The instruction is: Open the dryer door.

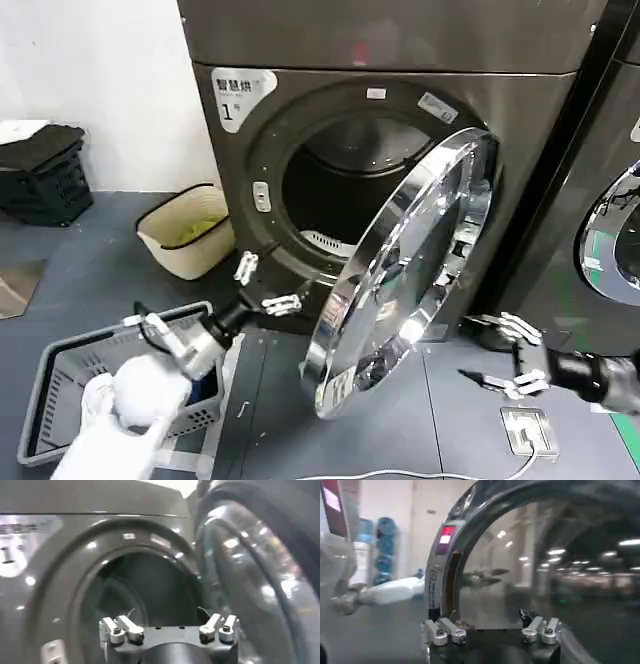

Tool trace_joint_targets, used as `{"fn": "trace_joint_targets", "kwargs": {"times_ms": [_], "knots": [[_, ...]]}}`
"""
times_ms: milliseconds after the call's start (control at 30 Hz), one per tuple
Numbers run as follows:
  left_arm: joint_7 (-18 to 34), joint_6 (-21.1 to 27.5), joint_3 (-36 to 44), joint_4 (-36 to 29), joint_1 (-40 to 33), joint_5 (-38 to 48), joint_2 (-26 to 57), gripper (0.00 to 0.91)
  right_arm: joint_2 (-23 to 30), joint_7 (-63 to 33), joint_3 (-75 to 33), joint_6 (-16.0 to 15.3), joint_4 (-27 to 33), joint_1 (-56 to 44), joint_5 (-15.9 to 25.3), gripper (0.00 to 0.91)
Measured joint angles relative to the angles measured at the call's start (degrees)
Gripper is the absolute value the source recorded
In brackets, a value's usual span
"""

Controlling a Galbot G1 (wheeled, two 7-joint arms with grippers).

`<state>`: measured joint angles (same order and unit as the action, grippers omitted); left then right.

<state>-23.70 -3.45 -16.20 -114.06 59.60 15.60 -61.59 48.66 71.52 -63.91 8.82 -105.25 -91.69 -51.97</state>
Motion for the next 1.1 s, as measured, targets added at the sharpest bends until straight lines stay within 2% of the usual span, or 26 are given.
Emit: {"fn": "trace_joint_targets", "kwargs": {"times_ms": [133, 300, 467, 600, 700, 800, 933, 1100], "knots": [[-0.13, -0.42, 2.89, 0.37, -1.12, 0.65, -0.11, 0.907, 4.6, -4.33, -8.13, 4.2, -1.64, -6.16, -0.41, 0.907], [-0.1, -0.71, 6.71, 1.39, -3.06, 0.88, -0.86, 0.907, 9.91, -11.35, -16.57, 9.96, -2.62, -11.55, 1.89, 0.907], [-0.16, -0.87, 10.67, 2.78, -5.27, 1.24, -1.67, 0.907, 15.02, -19.66, -23.73, 14.44, -3.0, -15.24, 5.79, 0.907], [-0.04, -0.88, 14.49, 4.5, -8.04, 1.74, -2.53, 0.907, 18.97, -27.63, -29.25, 16.12, -2.12, -17.32, 10.79, 0.907], [0.14, -0.88, 17.38, 5.84, -10.39, 1.93, -3.43, 0.907, 21.81, -34.52, -33.31, 16.19, -1.45, -18.04, 15.61, 0.907], [0.17, -0.84, 19.77, 7.23, -12.66, 1.88, -4.52, 0.907, 24.44, -41.94, -37.06, 14.35, -0.93, -18.48, 21.42, 0.907], [0.25, -0.83, 22.81, 9.6, -15.7, 1.69, -6.52, 0.907, 27.8, -53.25, -42.19, 9.33, -1.4, -17.55, 27.83, 0.907], [0.2, -0.94, 26.17, 12.75, -18.83, 1.65, -9.31, 0.907, 30.62, -64.07, -48.25, 1.88, -2.02, -15.0, 30.54, 0.907]]}}
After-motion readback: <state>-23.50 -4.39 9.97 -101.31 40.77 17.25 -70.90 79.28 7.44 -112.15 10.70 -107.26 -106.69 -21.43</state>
